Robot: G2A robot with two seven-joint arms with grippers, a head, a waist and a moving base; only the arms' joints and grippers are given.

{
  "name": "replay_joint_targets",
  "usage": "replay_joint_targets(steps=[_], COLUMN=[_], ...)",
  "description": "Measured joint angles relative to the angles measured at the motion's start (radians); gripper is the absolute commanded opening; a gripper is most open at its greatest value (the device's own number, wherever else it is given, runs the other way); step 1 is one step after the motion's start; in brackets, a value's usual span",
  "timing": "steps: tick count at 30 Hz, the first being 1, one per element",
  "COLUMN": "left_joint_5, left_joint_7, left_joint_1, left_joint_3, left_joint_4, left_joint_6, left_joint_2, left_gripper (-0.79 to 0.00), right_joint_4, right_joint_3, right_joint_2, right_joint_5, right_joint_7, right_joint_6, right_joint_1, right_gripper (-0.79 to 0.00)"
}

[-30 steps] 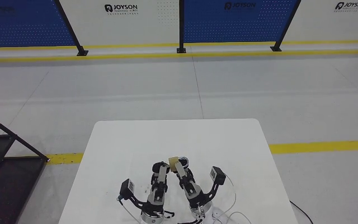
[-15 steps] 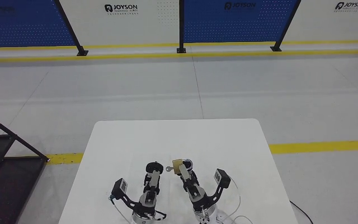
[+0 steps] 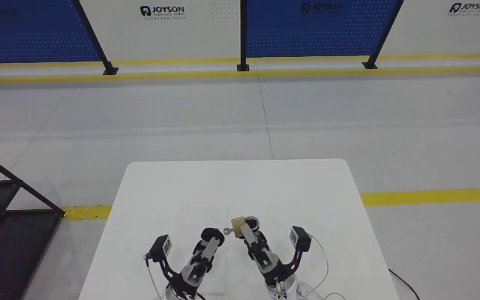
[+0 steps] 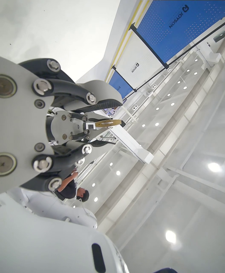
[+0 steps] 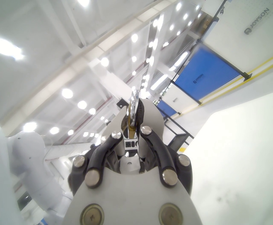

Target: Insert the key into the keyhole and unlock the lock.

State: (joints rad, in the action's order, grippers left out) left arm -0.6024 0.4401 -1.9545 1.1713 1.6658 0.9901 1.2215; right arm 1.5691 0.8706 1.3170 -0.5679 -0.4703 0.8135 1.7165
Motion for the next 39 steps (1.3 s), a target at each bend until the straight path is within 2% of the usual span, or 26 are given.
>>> replay_joint_targets(steps=[6, 8, 19, 24, 25, 26, 27, 29, 39], left_joint_5=[0.011, 0.01, -0.034, -0.048, -0.051, -0.054, -0.059, -0.064, -0.134], left_joint_7=[-0.028, -0.028, 0.003, 0.016, 0.019, 0.021, 0.025, 0.03, 0.069], left_joint_1=[0.014, 0.016, 0.014, 0.014, 0.014, 0.014, 0.014, 0.014, 0.011], left_joint_3=[-0.009, -0.01, -0.006, -0.007, -0.007, -0.006, -0.006, -0.006, -0.005], left_joint_4=[0.001, 0.001, 0.007, 0.002, 0.001, 0.0, 0.0, 0.0, 0.0], left_joint_6=[-0.023, -0.03, -0.054, -0.06, -0.061, -0.063, -0.066, -0.068, -0.097], left_joint_2=[0.002, 0.003, 0.008, 0.011, 0.011, 0.012, 0.012, 0.013, 0.018], left_gripper=[-0.52, -0.502, -0.628, -0.628, -0.64, -0.702, -0.708, -0.785, -0.785], right_joint_4=[0.006, 0.008, 0.008, 0.007, 0.007, 0.007, 0.007, 0.007, 0.006], right_joint_3=[0.0, 0.0, 0.001, 0.002, 0.002, 0.002, 0.003, 0.003, 0.004], right_joint_2=[0.001, 0.001, 0.004, 0.005, 0.005, 0.005, 0.005, 0.006, 0.007], right_joint_5=[0.009, 0.009, 0.005, 0.006, 0.006, 0.006, 0.005, 0.004, -0.009], right_joint_7=[0.035, 0.041, 0.051, 0.05, 0.051, 0.052, 0.053, 0.053, 0.057], right_joint_6=[-0.021, -0.025, -0.033, -0.03, -0.03, -0.03, -0.03, -0.03, -0.028], right_joint_1=[0.0, 0.001, 0.002, 0.003, 0.003, 0.003, 0.004, 0.005, 0.012], right_gripper=[-0.785, -0.785, -0.785, -0.785, -0.785, -0.785, -0.785, -0.785, -0.785])
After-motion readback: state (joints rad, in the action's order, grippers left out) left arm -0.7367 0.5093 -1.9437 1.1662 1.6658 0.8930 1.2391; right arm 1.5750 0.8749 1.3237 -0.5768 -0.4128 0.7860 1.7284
